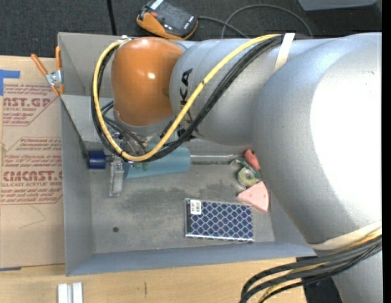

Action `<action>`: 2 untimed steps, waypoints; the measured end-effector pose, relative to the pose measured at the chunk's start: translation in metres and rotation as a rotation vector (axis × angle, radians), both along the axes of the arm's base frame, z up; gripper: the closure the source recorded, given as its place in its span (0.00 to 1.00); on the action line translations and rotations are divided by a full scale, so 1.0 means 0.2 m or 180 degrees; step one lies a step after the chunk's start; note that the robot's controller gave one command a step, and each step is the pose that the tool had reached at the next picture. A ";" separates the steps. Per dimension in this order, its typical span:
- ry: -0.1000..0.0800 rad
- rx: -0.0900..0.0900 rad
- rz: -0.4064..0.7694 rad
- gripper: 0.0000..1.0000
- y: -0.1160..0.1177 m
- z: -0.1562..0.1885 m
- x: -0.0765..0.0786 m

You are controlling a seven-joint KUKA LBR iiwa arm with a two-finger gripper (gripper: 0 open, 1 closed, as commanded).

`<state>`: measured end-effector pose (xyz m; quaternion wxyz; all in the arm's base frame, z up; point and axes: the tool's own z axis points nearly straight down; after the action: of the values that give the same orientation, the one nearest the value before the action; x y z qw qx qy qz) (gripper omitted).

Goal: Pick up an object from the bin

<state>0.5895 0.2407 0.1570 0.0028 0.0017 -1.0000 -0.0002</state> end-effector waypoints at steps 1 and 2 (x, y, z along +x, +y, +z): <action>-0.0022 0.0004 -0.0008 0.00 -0.01 0.03 0.01; -0.0033 0.0011 -0.0236 0.00 0.00 -0.15 0.02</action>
Offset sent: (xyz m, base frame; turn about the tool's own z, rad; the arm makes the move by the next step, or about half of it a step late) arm 0.0019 0.0001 -0.0766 0.1542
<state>0.5933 0.2406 0.1271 -0.0024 -0.0353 -0.9994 -0.0020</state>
